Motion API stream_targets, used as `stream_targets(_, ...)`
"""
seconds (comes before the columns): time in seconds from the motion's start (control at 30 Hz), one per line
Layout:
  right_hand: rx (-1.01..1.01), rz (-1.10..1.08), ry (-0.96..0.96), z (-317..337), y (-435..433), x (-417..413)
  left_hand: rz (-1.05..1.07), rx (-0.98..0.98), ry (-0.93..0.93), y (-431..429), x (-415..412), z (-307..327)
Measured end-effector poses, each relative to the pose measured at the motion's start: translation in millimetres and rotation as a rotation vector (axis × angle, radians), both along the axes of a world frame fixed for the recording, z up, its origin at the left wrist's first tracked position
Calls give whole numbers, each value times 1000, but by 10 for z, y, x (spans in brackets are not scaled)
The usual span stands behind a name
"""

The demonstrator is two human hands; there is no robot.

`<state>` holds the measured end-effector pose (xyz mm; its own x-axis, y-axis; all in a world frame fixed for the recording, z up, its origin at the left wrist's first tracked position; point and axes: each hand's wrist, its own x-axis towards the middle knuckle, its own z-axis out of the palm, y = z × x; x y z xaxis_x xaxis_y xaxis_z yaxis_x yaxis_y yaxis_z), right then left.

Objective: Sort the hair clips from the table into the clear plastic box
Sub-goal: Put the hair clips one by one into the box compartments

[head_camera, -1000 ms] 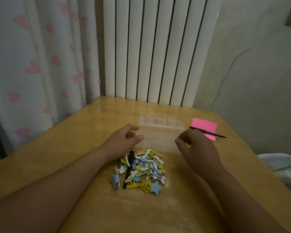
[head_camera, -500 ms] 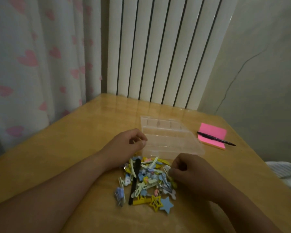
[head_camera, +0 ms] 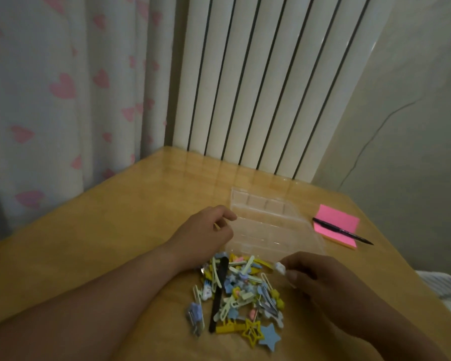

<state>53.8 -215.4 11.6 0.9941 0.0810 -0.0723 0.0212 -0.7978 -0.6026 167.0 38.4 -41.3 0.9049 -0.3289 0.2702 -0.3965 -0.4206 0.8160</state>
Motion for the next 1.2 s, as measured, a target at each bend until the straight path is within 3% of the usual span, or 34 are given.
stream_targets(0.13,136,-76,-138,121,89,32,11,-33,44,-9,15,10)
stream_targets(0.3,84,-141,-324,432,326,511,19,-42,91,-1,8,30)
stream_targets(0.4,55,-158,-264,483,528,963,29,-40,109,3,-23,53)
stream_targets(0.67,-268,-239,-26,125,849,1708,19,-43,121,35,-33,65)
stream_targets(0.9,-278,-292,-19,107,870,1741,27,-32,108,30,-26,58)
stream_targets(1.2,56,-181,-511,127,555,682,-21,-74,60,16,-32,39)
